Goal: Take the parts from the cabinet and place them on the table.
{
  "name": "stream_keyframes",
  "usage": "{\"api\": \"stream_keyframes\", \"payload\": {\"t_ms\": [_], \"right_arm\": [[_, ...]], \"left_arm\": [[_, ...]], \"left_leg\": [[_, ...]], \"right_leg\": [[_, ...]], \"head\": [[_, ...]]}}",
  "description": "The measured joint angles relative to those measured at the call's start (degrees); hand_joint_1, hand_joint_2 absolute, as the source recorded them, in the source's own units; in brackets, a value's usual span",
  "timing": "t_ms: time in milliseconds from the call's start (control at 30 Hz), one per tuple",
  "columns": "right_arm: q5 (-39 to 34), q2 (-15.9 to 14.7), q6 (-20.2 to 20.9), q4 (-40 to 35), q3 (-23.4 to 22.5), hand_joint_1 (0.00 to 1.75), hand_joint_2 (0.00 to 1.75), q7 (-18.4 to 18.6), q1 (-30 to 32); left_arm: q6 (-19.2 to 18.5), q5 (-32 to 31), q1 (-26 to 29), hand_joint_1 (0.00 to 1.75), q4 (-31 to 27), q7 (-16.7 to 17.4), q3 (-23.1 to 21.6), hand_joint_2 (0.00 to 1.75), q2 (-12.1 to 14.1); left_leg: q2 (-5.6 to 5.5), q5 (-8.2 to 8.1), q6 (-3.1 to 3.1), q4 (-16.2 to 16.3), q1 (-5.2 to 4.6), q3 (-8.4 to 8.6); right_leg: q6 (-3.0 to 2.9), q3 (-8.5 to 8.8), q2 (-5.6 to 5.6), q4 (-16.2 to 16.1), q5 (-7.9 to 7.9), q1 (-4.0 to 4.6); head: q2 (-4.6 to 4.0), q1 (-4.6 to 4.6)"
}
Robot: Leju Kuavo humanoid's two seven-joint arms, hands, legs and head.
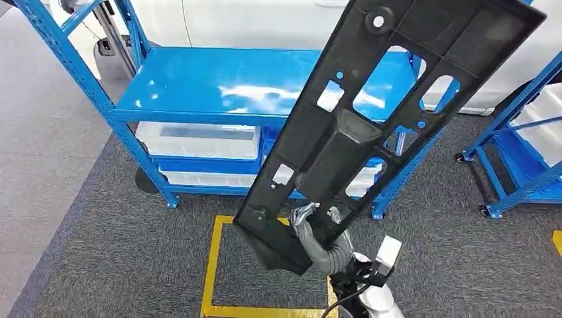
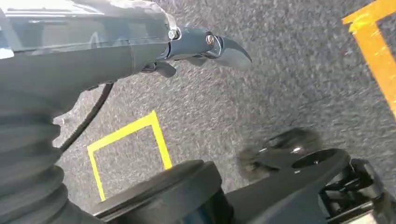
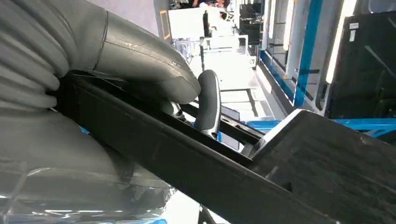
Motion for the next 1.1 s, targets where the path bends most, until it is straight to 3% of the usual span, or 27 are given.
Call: {"api": "stream_keyframes", "payload": {"t_ms": [33, 67, 100, 133, 167, 200, 300, 333, 367, 433, 467, 500, 533, 567, 600, 633, 667, 700, 800, 833, 867, 900, 967, 1000, 1033, 1067, 1100], "right_arm": [[0.0, 0.0, 0.0, 0.0, 0.0, 1.75, 1.75, 0.0, 0.1], [0.1, 0.0, -0.1, 0.0, -0.1, 1.75, 1.75, 0.0, 0.2], [0.3, 0.1, -0.2, 0.0, -0.2, 1.75, 1.75, 0.0, 0.2], [0.4, 0.1, -0.3, -0.1, -0.3, 1.75, 1.75, 0.0, 0.3], [0.4, 0.1, -0.4, -0.5, -0.4, 1.75, 1.75, 0.0, 0.4], [0.4, 0.1, -0.5, -0.7, -0.5, 1.75, 1.75, 0.0, 0.4], [0.7, 0.2, -0.9, -1.1, -0.7, 1.75, 1.75, 0.1, 0.5], [0.7, 0.2, -0.9, -1.1, -0.9, 1.75, 1.75, 0.1, 0.6], [0.7, 0.2, -0.8, -1.1, -1.0, 1.75, 1.75, 0.1, 0.6], [0.6, 0.2, -0.3, -1.1, -1.4, 1.75, 1.75, 0.6, 0.6], [0.3, 0.2, 0.0, -1.1, -1.5, 1.75, 1.75, 0.9, 0.6], [0.1, 0.2, 0.2, -1.0, -1.7, 1.75, 1.75, 1.0, 0.6], [-0.1, 0.2, 0.3, -0.9, -1.8, 1.75, 1.75, 1.0, 0.6], [-0.3, 0.2, 0.3, -0.9, -1.9, 1.75, 1.75, 1.1, 0.6], [-0.3, 0.2, 0.4, -0.9, -2.0, 1.75, 1.75, 1.1, 0.6], [-0.4, 0.2, 0.4, -0.9, -2.1, 1.75, 1.75, 1.1, 0.5], [-0.5, 0.2, 0.4, -0.9, -2.2, 1.75, 1.75, 1.1, 0.3], [-0.5, 0.2, 0.4, -0.9, -2.3, 1.75, 1.75, 1.1, 0.1], [-1.1, 0.2, 0.4, -0.9, -2.6, 1.75, 1.75, 0.9, 0.2], [-1.2, 0.3, 0.4, -0.9, -2.7, 1.75, 1.75, 0.9, 0.2], [-1.5, 0.5, 0.4, -0.9, -2.8, 1.75, 1.75, 0.9, 0.2], [-1.7, 0.8, 0.3, -0.9, -2.8, 1.75, 1.75, 0.8, 0.1], [-2.1, 1.3, 0.3, -0.9, -2.8, 1.75, 1.75, 0.9, 0.2], [-2.6, 1.4, 0.3, -0.7, -2.8, 1.75, 1.75, 1.3, 0.2], [-3.0, 1.5, 0.4, -0.7, -2.9, 1.75, 1.75, 1.6, 0.3], [-3.4, 1.7, 0.4, -0.6, -3.1, 1.75, 1.75, 2.1, 0.3], [-3.7, 1.9, 0.5, -0.5, -3.2, 1.75, 1.75, 2.4, 0.3]], "left_arm": [[0.0, -0.1, 0.0, 0.0, 0.0, 0.0, 0.0, 1.75, 0.0], [-0.1, -0.3, 0.1, 0.0, 0.0, 0.0, 0.0, 1.75, 0.0], [-0.1, -0.4, 0.2, 0.0, 0.0, 0.0, -0.1, 1.75, 0.0], [-0.2, -0.4, 0.4, 0.0, 0.0, 0.1, -0.1, 1.75, 0.1], [-0.2, -0.4, 0.5, 0.0, 0.0, 0.1, -0.1, 1.75, 0.1], [-0.2, -0.4, 0.5, 0.0, 0.0, 0.0, -0.1, 1.75, 0.1], [0.2, -0.6, 0.8, 0.0, 0.0, 0.5, -0.2, 1.75, 0.1], [0.6, -0.8, 0.8, 0.0, 0.0, 0.5, -0.3, 1.75, 0.1], [0.9, -0.9, 0.8, 0.0, 0.0, 0.4, -0.4, 1.75, 0.1], [1.6, -0.9, 0.7, 0.0, 0.0, 0.3, -0.5, 1.75, 0.1], [1.6, -0.9, 0.7, 0.0, 0.0, 0.4, -0.5, 1.75, 0.1], [1.6, -0.9, 0.7, 0.0, 0.0, 0.4, -0.5, 1.75, 0.1], [1.6, -0.9, 0.7, 0.0, 0.0, 0.4, -0.5, 1.75, 0.1], [1.6, -0.9, 0.7, 0.0, 0.0, 0.3, -0.5, 1.75, 0.1], [1.6, -0.9, 0.6, 0.0, 0.0, 0.3, -0.6, 1.75, 0.1], [1.6, -0.9, 0.5, 0.0, 0.0, 0.1, -0.6, 1.75, 0.1], [1.6, -0.8, 0.5, 0.0, 0.0, -0.1, -0.7, 1.75, 0.1], [1.6, -0.4, 0.5, 0.0, 0.0, -0.3, -0.7, 1.75, 0.1], [1.6, 0.5, 0.4, 0.0, 0.0, -0.6, -0.6, 1.75, 0.1], [1.6, 0.5, 0.4, 0.0, 0.0, -0.5, -0.6, 1.75, 0.1], [1.6, 0.5, 0.5, 0.0, 0.0, -0.3, -0.6, 1.75, 0.4], [1.6, 0.5, 0.6, 0.0, 0.0, -0.3, -0.5, 1.75, 0.5], [1.5, 0.5, 0.5, 0.0, 0.0, -0.5, -0.5, 1.75, 0.6], [1.4, 0.4, 0.4, 0.0, 0.0, -0.6, -0.5, 1.75, 0.7], [1.4, 0.4, 0.4, 0.0, 0.0, -0.7, -0.5, 1.75, 0.7], [1.4, 0.3, 0.5, 0.0, 0.0, -0.8, -0.5, 1.75, 0.8], [1.4, 0.3, 0.5, 0.0, 0.0, -1.0, -0.5, 1.75, 0.8]], "left_leg": [[0.0, 1.91, -0.02, 0.1, 0.05, 1.18], [0.0, 4.27, 0.0, -1.9, 0.08, 3.22], [-0.01, 6.29, 0.12, -6.2, 0.14, 6.55], [-0.04, 6.39, 0.3, -11.2, 0.19, 10.19], [-0.1, 3.81, 0.56, -16.8, 0.0, 13.67], [-0.25, 2.84, 1.03, -19.6, -0.19, 14.85], [-0.24, 4.11, 2.54, -19.2, -0.37, 13.36], [-0.02, 4.86, 3.08, -19.4, -0.05, 12.81], [0.04, 5.51, 3.45, -19.4, -0.13, 12.06], [0.45, 6.85, 3.9, -19.4, -0.19, 10.47], [0.67, 7.39, 3.93, -19.3, -0.27, 9.8], [1.01, 7.92, 3.9, -19.3, -0.33, 9.08], [1.38, 8.35, 3.84, -19.2, -0.39, 8.53], [1.77, 8.68, 3.76, -19.0, -0.42, 7.98], [2.1, 8.89, 3.61, -18.9, -0.46, 7.58], [2.54, 9.03, 3.47, -18.8, -0.49, 7.34], [2.92, 9.13, 3.27, -18.6, -0.64, 7.28], [3.34, 9.27, 2.98, -18.3, -0.82, 7.09], [4.94, 9.69, 2.14, -18.4, -0.86, 7.14], [4.69, 9.34, 1.73, -18.1, -0.95, 6.89], [2.49, 7.56, 1.27, -16.4, -0.68, 6.24], [1.18, 4.83, 1.1, -12.7, -0.48, 4.76], [0.48, 0.42, 0.75, -4.1, -0.37, 1.55], [0.44, -0.41, 0.61, -0.7, -0.35, 0.55], [0.44, 0.17, 0.58, -0.6, -0.31, 0.82], [0.43, 2.19, 0.62, -3.1, -0.23, 2.38], [0.16, 4.72, 0.75, -7.6, -0.08, 5.01]], "right_leg": [[0.1, -1.05, 0.0, 0.2, 0.7, 0.01], [0.23, -2.0, 0.01, 0.3, 1.33, 0.01], [0.43, -3.0, 0.06, 0.6, 1.98, -0.01], [0.65, -3.69, 0.13, 0.9, 2.53, -0.01], [1.06, -4.28, 0.2, 1.2, 3.02, 0.25], [1.37, -4.44, 0.12, 1.3, 3.45, 0.27], [2.68, -4.44, -0.09, 0.2, 5.41, 0.22], [2.84, -4.92, 0.11, 0.6, 4.76, -0.15], [3.05, -5.74, 0.2, 2.2, 1.81, -0.15], [3.61, -8.11, 0.31, 10.3, -5.55, -0.16], [3.82, -9.17, 0.36, 14.5, -7.2, -0.17], [3.93, -9.76, 0.36, 17.9, -7.04, -0.17], [3.91, -9.28, 0.35, 18.7, -5.48, -0.17], [3.82, -7.54, 0.32, 17.1, -3.54, -0.16], [3.6, -4.5, 0.11, 13.3, -1.89, -0.13], [3.23, -0.05, -0.72, 7.2, -1.13, -0.02], [2.75, 3.16, -2.49, 2.4, -2.5, 0.29], [2.19, 4.33, -2.89, 0.3, -3.32, 0.88], [0.96, 3.61, -1.66, -0.2, -3.09, 1.05], [0.35, 3.78, -1.23, -0.8, -2.48, 0.33], [-0.04, 3.48, -0.75, -0.9, -2.13, 0.35], [-0.38, 3.08, -0.32, -0.9, -1.86, 0.39], [-0.54, 2.44, 0.49, -0.8, -1.43, 0.53], [-0.49, 2.07, 1.16, -0.6, -1.25, 0.55], [-0.44, 1.85, 1.68, -0.4, -1.18, 0.54], [-0.34, 1.59, 2.44, -0.1, -1.12, 0.51], [-0.29, 1.46, 3.18, 0.2, -1.1, 0.5]], "head": [[0.0, 0.0], [0.0, 0.02], [0.0, 0.02], [0.0, 0.0], [0.0, 0.0], [0.0, 0.02], [0.0, 0.02], [0.0, 0.02], [0.0, 0.02], [0.0, 0.02], [0.0, 0.02], [0.0, 0.02], [0.0, 0.02], [0.0, 0.02], [0.0, 0.02], [0.0, 0.02], [0.0, 0.02], [0.0, -0.02], [0.0, 0.0], [0.0, 0.02], [0.0, 0.0], [0.0, 0.0], [0.0, 0.0], [0.0, 0.0], [0.0, 0.0], [0.0, 0.0], [0.0, 0.0]]}}
